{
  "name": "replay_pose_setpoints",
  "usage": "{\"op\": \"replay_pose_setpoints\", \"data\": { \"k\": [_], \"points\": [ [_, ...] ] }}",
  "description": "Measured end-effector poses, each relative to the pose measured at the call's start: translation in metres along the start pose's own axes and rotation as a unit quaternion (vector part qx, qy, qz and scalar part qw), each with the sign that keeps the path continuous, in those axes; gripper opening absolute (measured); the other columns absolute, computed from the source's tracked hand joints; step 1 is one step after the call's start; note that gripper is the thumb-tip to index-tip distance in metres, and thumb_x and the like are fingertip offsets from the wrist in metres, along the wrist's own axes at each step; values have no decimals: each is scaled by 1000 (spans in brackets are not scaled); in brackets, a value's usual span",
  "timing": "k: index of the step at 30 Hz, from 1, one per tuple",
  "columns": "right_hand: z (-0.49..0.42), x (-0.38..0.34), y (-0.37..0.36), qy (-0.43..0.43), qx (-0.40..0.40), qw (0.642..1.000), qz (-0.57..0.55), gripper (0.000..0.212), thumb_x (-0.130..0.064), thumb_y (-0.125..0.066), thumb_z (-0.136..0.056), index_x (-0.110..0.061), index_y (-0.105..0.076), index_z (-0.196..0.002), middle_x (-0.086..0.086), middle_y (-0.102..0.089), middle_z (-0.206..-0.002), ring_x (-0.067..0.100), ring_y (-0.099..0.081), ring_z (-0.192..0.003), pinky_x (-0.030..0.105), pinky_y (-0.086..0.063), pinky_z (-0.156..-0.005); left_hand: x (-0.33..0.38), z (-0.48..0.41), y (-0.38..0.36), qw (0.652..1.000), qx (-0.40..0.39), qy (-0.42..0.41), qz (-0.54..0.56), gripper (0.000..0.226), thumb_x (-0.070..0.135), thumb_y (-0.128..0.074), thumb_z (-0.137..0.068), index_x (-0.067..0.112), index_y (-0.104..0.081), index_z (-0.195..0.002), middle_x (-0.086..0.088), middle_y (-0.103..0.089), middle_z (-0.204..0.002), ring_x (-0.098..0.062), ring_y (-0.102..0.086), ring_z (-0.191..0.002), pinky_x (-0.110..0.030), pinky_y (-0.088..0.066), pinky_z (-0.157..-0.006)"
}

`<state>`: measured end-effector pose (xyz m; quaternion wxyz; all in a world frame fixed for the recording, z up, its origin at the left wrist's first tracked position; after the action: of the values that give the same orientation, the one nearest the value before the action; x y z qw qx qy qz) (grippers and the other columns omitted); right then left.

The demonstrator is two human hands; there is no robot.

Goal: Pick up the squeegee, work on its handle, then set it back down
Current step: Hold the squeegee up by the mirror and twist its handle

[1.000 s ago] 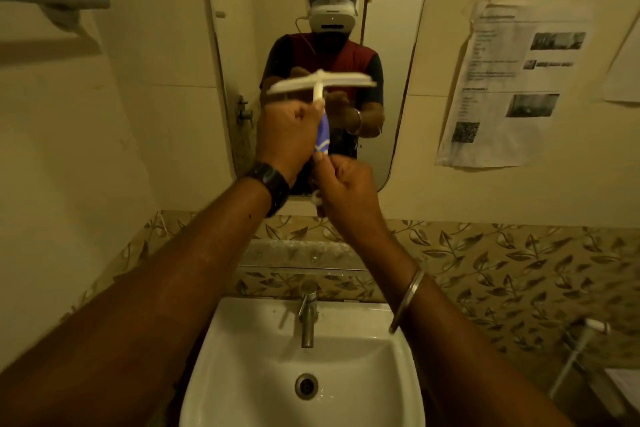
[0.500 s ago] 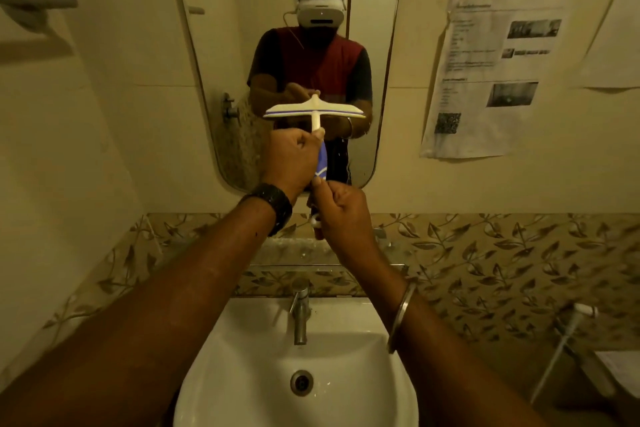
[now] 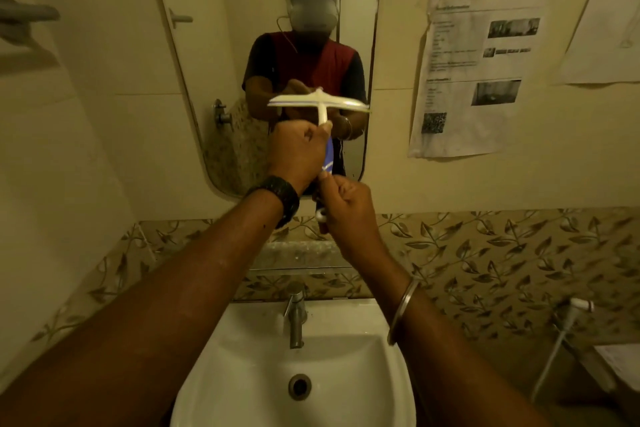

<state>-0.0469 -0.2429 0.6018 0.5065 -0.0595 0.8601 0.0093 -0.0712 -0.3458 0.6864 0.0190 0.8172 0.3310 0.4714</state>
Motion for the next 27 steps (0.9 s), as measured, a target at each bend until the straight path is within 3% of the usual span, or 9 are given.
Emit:
{"op": "replay_pose_setpoints", "data": {
  "k": [4,8,11,21,24,27],
  "points": [
    [13,9,4,-14,2,1000,7,49,-25,-53,-110,9,-60,-75,10,-57,-57,17,-50,-44,25,-44,-43,-12,14,-6,999,-17,32,-6,41,29,-62,-99,14,-58,-62,7,-49,-52,1,-46,-41,-13,-34,-48],
    [-9,-26,15,34,21,999,2,49,-22,-53,-110,6,-56,-70,18,-54,-56,13,-48,-41,24,-43,-40,28,-5,-4,1000,-7,-13,20,42,28,-61,-100,20,-53,-59,8,-49,-53,5,-48,-40,-6,-34,-43],
    [-22,-33,22,43,33,999,0,44,-22,-52,-110,-3,-58,-70,8,-54,-55,11,-48,-41,23,-43,-39,42,-19,-9,1000,-6,-15,8,37,33,-61,-99,13,-61,-69,9,-53,-57,-1,-51,-50,-15,-40,-55],
    [26,28,14,-32,20,999,12,45,-23,-52,-110,-6,-61,-69,2,-56,-54,10,-50,-42,22,-44,-41,-24,25,-28,998,-39,42,-31,40,32,-62,-99,17,-58,-63,7,-51,-54,-5,-47,-50,-23,-38,-58],
    [19,10,18,-11,25,1000,-8,44,-22,-53,-110,-2,-61,-71,7,-57,-59,12,-51,-46,23,-45,-43,-3,20,-23,999,-34,11,-16,46,31,-62,-99,23,-50,-55,9,-46,-50,-4,-42,-46,-21,-35,-53],
    [0,-14,27,23,44,999,-22,47,-21,-52,-110,8,-56,-74,14,-56,-60,14,-49,-44,24,-44,-41,30,0,-21,999,-25,-21,-16,43,35,-61,-99,21,-54,-59,9,-49,-52,-3,-44,-46,-18,-36,-52]
  ]
}}
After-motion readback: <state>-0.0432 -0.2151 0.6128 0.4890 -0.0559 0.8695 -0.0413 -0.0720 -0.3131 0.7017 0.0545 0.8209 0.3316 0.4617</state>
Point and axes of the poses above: each hand's wrist, its own z-axis away from the middle knuckle, its own y-axis out of the back of the hand, x = y × z, the point moved 3 cm from there along -z, towards the middle knuckle
